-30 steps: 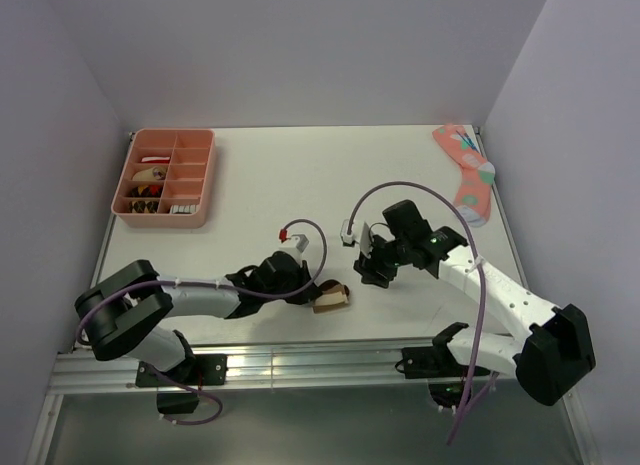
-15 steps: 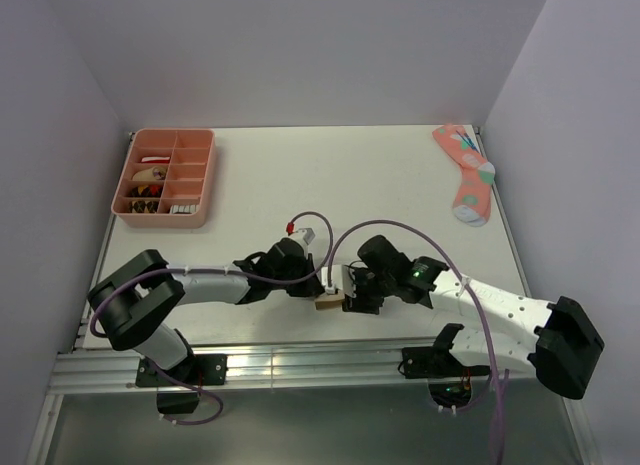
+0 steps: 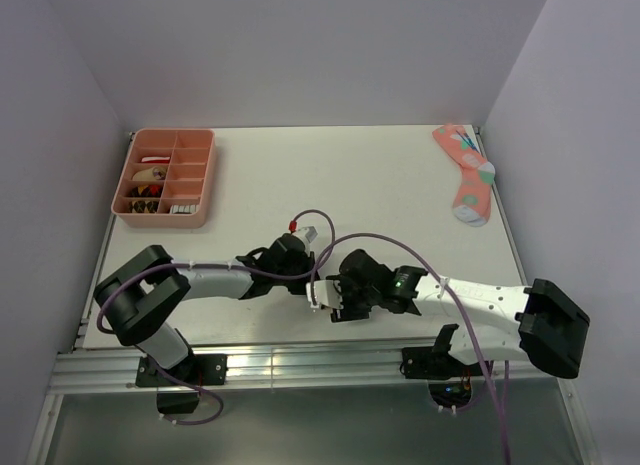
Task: Roll the socks
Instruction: Roll the sock at the center of the board.
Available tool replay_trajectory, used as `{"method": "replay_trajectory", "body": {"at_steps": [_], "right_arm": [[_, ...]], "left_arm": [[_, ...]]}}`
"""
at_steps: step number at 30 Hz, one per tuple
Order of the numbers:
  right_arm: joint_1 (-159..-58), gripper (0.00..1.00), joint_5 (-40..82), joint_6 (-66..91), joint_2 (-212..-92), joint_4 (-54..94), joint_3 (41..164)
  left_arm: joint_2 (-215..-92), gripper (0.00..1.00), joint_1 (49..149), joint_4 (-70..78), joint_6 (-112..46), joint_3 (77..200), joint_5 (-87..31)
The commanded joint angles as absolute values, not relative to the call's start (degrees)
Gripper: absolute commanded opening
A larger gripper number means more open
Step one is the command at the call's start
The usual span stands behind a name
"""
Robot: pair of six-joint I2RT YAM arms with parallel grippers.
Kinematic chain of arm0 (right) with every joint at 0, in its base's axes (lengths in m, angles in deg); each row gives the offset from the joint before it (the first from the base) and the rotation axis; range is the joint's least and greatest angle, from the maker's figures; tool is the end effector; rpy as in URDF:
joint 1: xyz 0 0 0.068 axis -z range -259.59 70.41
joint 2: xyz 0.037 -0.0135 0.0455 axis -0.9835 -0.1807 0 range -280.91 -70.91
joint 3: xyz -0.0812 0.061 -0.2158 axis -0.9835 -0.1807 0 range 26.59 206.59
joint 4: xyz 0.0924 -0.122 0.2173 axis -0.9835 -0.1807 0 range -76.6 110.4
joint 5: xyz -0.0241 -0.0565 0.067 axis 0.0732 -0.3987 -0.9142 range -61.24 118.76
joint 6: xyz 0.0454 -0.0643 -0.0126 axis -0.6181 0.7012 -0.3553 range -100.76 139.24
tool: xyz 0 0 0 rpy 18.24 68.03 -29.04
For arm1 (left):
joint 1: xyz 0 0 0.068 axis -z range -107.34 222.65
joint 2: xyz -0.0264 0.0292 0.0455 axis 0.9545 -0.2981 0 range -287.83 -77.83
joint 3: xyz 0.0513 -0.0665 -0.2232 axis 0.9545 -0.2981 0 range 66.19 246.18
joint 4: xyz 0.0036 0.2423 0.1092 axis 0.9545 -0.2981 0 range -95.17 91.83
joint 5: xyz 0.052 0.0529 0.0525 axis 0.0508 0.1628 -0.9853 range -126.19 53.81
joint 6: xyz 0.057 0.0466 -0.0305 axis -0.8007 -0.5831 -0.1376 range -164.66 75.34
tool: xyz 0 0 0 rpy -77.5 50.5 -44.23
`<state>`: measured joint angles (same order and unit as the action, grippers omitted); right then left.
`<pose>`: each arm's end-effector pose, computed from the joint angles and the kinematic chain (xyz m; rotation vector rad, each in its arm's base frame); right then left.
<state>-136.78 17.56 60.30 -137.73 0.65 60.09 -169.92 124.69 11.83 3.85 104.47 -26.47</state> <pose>0.1278 0.2228 0.1234 -1.9494 1.5786 0.3610 0.1917 -0.2644 0.0776 0.1725 2.5718 -0.9850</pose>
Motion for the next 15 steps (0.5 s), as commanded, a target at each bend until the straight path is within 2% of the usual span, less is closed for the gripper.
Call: {"method": "replay_trajectory", "body": {"at_steps": [1,11,15], "right_arm": [[-138.30,0.61,20.41,61.25,-139.46,3.79,60.43],[-140.06,0.61,23.66,60.64,-146.05,2.99,62.72],[-140.06,0.57,24.63,60.20,-147.89,3.08,63.07]], "left_arm": [[-172.66,0.00,124.42,4.73,-0.10,103.19,-27.14],[-172.66,0.00,122.40,6.22,-0.81,102.22,-23.98],[-172.66,0.00,121.00,8.94,-0.19,100.82,-20.81]]}}
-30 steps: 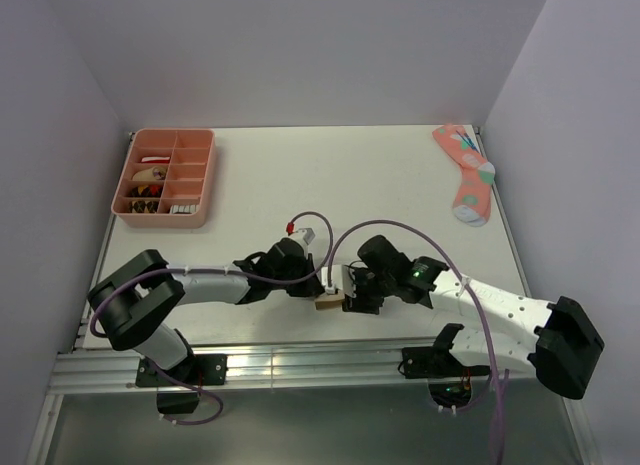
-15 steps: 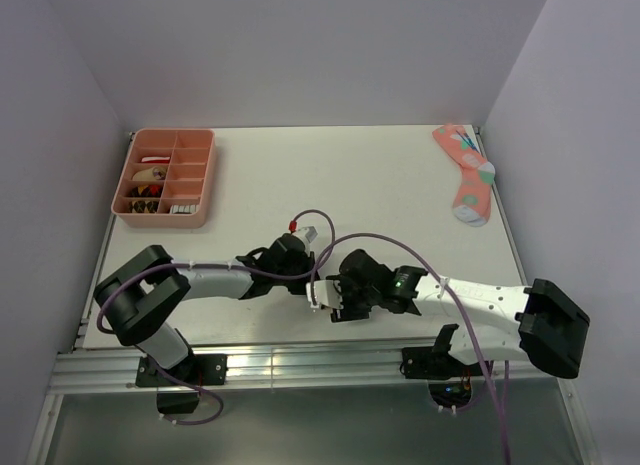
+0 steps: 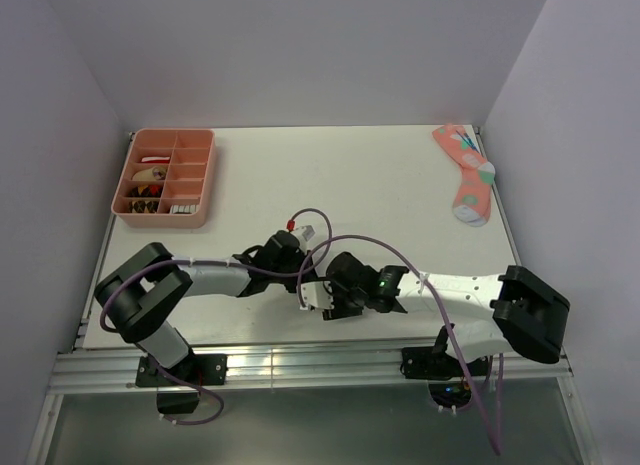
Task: Roll the socks
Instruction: Roll the sock at the center of the board.
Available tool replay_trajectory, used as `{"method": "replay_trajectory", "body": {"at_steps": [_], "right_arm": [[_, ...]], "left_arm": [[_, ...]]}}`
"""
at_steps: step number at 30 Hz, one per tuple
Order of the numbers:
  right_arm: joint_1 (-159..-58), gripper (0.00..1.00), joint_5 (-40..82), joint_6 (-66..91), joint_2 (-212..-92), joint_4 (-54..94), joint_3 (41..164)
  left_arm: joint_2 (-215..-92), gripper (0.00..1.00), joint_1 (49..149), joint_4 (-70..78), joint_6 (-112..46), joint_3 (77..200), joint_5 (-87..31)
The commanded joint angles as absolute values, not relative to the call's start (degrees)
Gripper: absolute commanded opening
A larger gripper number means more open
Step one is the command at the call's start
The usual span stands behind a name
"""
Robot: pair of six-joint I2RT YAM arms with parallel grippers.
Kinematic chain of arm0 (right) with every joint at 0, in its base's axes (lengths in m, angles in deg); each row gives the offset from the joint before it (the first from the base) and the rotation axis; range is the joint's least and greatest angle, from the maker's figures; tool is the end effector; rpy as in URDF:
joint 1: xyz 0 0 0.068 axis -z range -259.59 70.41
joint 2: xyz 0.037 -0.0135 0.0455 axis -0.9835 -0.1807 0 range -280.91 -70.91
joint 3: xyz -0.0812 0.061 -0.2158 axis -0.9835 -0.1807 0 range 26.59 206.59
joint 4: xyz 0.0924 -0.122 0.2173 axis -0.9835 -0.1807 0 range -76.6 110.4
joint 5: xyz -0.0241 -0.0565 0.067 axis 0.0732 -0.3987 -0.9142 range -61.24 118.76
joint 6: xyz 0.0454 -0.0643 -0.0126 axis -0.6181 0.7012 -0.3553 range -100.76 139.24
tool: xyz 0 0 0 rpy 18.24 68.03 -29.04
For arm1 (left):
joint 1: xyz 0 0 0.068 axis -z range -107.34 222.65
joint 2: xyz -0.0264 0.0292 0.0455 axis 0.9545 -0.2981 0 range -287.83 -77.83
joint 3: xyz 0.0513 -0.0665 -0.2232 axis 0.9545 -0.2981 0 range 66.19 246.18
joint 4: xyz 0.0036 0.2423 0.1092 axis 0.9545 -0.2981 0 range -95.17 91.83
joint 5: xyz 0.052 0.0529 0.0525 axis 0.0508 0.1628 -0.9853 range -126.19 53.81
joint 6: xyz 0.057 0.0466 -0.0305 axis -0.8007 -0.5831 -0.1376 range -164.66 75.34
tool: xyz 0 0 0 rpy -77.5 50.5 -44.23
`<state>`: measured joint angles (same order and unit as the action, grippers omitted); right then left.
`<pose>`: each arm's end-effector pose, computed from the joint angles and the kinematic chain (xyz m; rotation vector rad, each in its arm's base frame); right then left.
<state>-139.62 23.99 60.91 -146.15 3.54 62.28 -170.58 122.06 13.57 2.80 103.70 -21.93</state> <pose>0.1305 0.2378 0.1030 -2.0107 1.5954 0.2292 0.1984 -0.2574 0.0740 0.1826 2.5809 -1.0452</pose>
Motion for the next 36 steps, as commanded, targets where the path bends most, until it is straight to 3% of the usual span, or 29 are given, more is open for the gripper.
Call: {"method": "replay_trajectory", "body": {"at_steps": [1,11,15,20,23,36], "right_arm": [[-140.06,0.56,24.72,60.11,-148.16,3.17,63.16],[-140.06,0.34,23.84,58.00,-151.15,1.33,64.21],[-139.88,0.27,22.61,57.56,-151.67,-0.25,64.91],[-139.36,0.25,21.91,57.21,-152.12,-1.05,65.35],[-138.92,0.24,21.64,57.21,-152.64,-1.05,65.35],[-137.33,0.23,20.41,57.12,-154.05,-1.75,66.67]], "left_arm": [[-172.75,0.00,120.39,9.47,-0.02,100.47,-20.37],[-173.63,0.01,119.94,12.90,3.14,100.11,-18.17],[-171.18,0.16,119.94,14.48,6.83,98.54,-20.88],[-165.21,0.34,119.94,14.05,11.93,97.47,-25.81],[-161.87,0.40,119.94,12.38,13.86,97.12,-28.62],[-147.97,0.51,121.16,15.00,28.45,86.41,-34.07]]}}
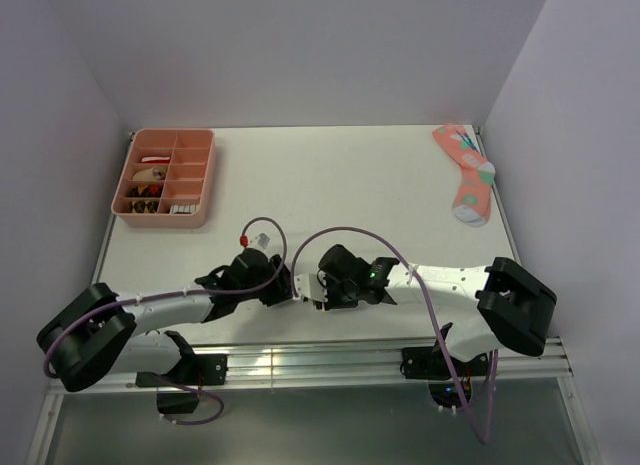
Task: Roll the socks
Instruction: Roll the sock at the center of the board.
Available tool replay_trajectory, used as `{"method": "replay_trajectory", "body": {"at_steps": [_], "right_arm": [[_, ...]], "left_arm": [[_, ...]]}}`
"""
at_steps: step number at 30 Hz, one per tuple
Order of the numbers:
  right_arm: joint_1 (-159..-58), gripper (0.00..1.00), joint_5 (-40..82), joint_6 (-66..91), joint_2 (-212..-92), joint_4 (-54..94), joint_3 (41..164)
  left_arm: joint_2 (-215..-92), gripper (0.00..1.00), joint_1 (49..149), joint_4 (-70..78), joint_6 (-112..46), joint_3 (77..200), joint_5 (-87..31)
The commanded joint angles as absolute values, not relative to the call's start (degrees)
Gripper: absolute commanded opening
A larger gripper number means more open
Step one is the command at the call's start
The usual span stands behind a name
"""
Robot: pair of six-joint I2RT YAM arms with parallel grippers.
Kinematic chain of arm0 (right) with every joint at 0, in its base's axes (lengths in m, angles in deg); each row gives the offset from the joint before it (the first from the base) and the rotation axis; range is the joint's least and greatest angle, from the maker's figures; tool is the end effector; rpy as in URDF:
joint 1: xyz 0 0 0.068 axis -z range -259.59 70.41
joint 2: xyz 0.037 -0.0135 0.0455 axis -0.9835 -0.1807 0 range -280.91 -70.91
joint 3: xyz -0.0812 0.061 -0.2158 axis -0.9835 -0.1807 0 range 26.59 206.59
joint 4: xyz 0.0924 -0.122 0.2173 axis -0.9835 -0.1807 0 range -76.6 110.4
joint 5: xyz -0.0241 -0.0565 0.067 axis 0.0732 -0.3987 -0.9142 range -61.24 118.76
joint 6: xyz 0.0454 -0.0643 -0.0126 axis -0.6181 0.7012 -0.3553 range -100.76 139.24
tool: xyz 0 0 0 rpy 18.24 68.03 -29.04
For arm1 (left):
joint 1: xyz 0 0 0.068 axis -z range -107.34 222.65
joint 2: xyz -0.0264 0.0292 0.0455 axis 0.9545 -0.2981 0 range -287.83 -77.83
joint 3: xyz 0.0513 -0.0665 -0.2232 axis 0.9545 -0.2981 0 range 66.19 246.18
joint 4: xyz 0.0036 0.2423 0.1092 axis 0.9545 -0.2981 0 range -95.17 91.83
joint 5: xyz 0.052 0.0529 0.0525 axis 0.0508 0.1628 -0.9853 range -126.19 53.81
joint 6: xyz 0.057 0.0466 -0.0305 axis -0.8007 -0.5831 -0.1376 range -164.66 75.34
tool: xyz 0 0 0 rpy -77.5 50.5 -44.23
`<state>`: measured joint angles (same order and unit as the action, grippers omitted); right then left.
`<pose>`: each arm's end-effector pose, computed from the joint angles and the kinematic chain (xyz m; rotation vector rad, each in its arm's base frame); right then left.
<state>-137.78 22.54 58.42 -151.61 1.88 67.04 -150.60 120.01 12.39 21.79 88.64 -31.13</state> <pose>0.1444 0.2470 0.1017 -1.9864 1.6932 0.2604 0.1767 -0.2008 0.0868 -0.3682 2.5045 -1.0554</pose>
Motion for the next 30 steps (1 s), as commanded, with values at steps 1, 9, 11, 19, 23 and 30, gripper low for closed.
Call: {"method": "replay_trajectory", "body": {"at_steps": [1,9,11,19,23,30], "right_arm": [[-137.33,0.22,20.33,57.04,-154.05,-1.75,66.76],[-137.16,0.21,19.88,56.77,-154.66,-2.10,67.29],[-137.07,0.21,19.88,56.86,-154.49,-2.19,67.38],[-137.07,0.20,19.53,56.77,-154.23,-1.93,67.20],[-137.07,0.19,19.45,56.86,-154.23,-2.01,67.29],[-137.07,0.19,19.18,56.77,-153.79,-1.84,66.94]], "left_arm": [[-147.27,0.52,121.61,16.05,31.77,85.70,-34.86],[-145.94,0.61,129.78,23.80,46.82,81.48,-43.21],[-146.03,0.65,131.18,24.84,49.72,81.13,-45.76],[-147.09,0.66,132.59,26.09,60.61,79.63,-49.89],[-147.00,0.67,134.18,24.59,64.23,80.33,-51.57],[-148.32,0.66,135.23,20.72,68.89,82.00,-52.19]]}}
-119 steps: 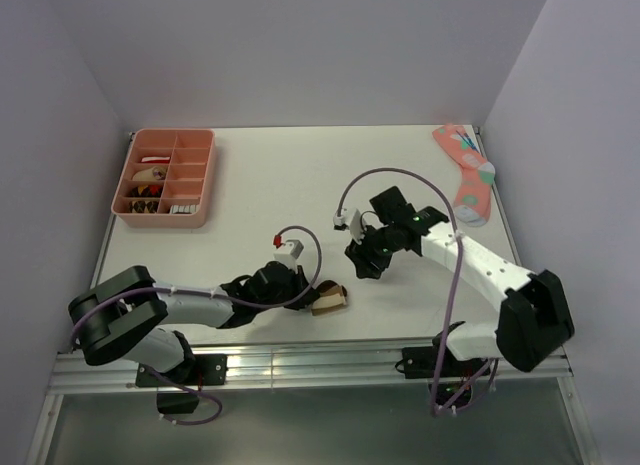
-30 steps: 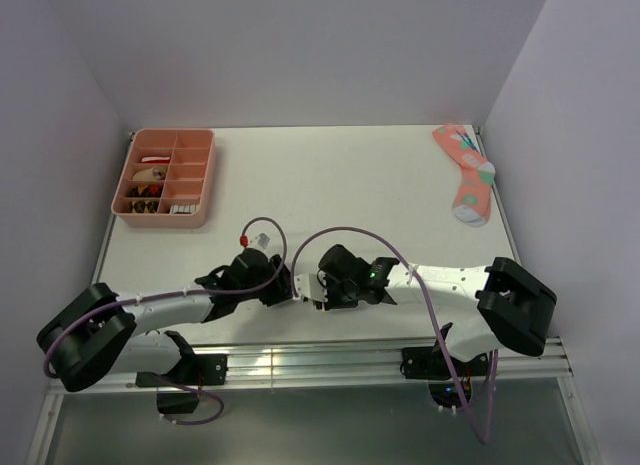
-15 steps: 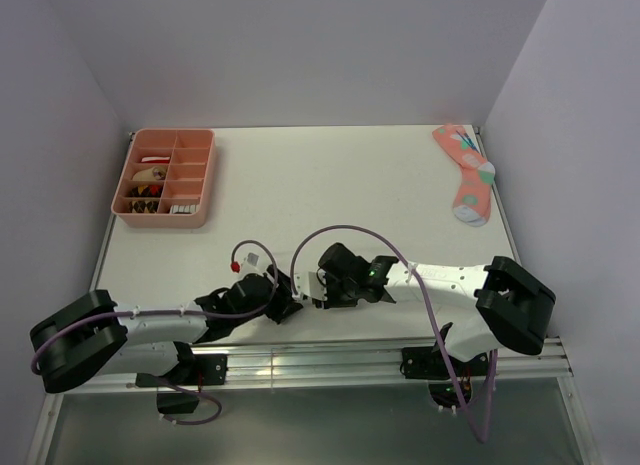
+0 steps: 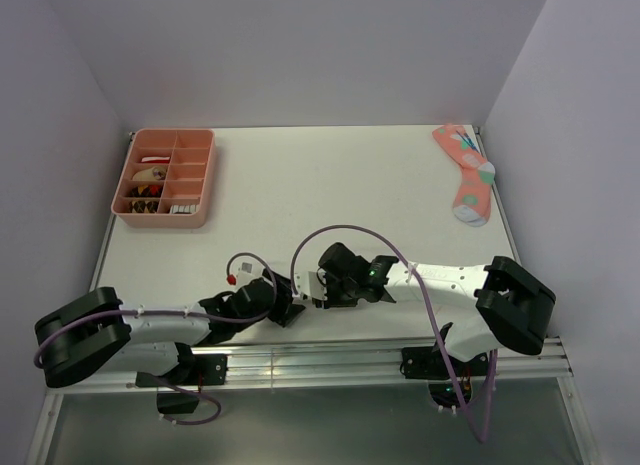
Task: Roll the socks
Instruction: Roll the sock at the center of the board.
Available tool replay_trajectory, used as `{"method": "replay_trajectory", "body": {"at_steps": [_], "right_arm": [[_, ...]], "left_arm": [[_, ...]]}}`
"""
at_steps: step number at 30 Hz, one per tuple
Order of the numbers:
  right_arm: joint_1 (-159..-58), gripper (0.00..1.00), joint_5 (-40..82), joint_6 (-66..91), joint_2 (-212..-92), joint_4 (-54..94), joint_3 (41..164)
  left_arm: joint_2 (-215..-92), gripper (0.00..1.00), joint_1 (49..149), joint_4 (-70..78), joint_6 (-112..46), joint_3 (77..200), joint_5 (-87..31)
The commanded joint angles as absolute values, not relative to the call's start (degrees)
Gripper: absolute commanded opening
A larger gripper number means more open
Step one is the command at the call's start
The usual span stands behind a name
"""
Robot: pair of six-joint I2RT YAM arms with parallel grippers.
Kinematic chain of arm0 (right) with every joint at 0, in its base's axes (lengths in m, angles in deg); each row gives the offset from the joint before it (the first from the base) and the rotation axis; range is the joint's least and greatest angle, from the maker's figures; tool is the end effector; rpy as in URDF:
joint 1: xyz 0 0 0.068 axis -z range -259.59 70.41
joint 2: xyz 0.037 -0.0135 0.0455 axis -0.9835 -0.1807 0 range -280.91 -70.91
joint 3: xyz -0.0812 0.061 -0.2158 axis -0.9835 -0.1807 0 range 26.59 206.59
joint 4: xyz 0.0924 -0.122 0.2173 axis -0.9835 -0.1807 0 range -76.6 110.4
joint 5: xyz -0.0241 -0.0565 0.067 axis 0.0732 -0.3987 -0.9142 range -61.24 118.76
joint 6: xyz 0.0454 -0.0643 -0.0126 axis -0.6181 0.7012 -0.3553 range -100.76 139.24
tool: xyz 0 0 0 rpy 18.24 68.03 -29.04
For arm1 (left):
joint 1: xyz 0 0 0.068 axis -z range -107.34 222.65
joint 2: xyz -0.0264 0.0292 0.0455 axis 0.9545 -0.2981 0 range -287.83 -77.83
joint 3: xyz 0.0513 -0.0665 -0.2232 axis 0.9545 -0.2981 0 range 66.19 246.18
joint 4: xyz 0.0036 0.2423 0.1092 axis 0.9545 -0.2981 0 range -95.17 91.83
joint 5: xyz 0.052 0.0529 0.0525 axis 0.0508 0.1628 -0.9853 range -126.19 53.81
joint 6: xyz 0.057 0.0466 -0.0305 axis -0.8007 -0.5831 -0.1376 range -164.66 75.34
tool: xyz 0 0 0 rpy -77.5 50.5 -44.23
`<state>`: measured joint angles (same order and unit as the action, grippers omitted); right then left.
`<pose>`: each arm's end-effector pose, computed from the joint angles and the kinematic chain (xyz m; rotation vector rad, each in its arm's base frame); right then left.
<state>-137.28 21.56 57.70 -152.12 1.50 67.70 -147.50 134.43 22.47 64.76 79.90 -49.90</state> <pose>0.1465 0.2479 0.1024 -1.9759 1.7131 0.2834 0.1302 -0.2081 0.0731 -1.1736 2.2658 -1.2897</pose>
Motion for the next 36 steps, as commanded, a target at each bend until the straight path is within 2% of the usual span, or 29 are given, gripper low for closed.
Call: {"method": "replay_trajectory", "body": {"at_steps": [1,22,36], "right_arm": [[-137.07,0.18,19.09,56.77,-153.79,-1.84,66.94],[-135.93,0.15,15.23,56.86,-153.87,-3.86,68.16],[-130.92,0.13,8.55,58.00,-154.31,-7.37,70.71]], "left_arm": [[-148.58,0.67,135.32,19.94,69.15,82.35,-52.18],[-162.37,0.67,135.94,26.61,73.02,86.40,-47.97],[-164.23,0.67,135.67,20.03,72.06,89.47,-48.40]]}}
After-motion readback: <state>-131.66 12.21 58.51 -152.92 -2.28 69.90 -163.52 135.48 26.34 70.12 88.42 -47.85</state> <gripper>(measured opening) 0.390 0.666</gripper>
